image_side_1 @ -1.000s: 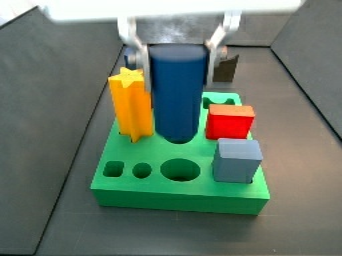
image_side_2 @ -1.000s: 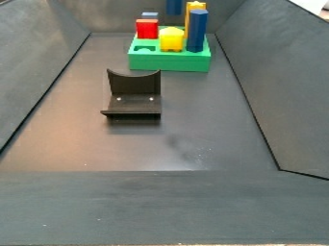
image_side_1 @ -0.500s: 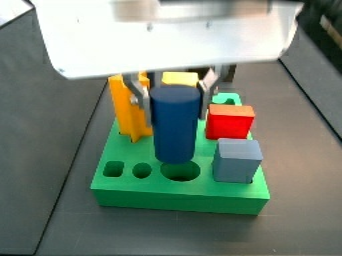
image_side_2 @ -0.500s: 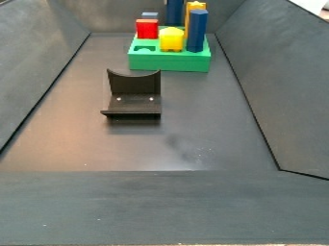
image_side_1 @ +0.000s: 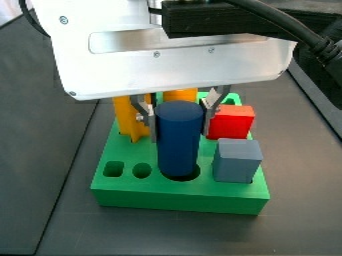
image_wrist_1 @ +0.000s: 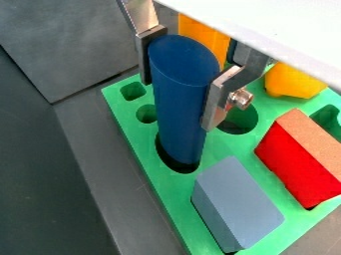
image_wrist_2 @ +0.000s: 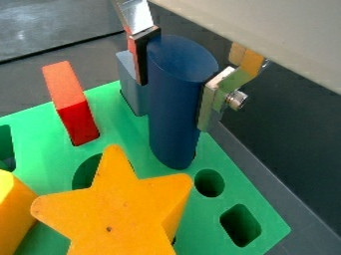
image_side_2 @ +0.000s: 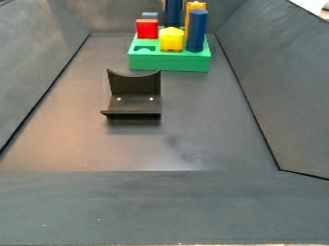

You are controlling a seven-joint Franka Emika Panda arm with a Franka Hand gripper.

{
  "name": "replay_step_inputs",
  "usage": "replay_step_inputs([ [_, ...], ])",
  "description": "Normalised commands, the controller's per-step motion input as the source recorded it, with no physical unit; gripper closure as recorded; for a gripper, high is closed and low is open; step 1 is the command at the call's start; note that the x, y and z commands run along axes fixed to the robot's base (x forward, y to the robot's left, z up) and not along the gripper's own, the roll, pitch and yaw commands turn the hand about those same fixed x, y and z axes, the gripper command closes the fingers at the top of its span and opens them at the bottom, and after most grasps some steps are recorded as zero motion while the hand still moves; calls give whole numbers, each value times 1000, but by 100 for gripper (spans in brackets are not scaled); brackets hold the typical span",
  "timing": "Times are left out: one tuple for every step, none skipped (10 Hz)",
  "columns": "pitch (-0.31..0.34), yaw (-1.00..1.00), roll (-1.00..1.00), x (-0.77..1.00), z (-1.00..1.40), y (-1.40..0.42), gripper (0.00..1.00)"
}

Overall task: Pick up the oval object. Move up. Place the oval object on the fixture. Regrasp the oval object. Move to above the board. Insert the oval object.
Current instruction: Insert the oval object.

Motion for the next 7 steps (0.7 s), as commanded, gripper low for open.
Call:
replay_step_inputs([
  [-39, 100, 6, 89, -191, -117, 100],
  [-49, 154, 0, 103, -189, -126, 100],
  [-11, 0, 0, -11, 0, 0, 100],
  [0, 134, 0, 0, -171, 0, 100],
  [0, 289, 0, 151, -229, -154, 100],
  [-9, 291, 13, 51, -263, -243, 100],
  [0, 60, 0, 0, 0, -9, 100],
])
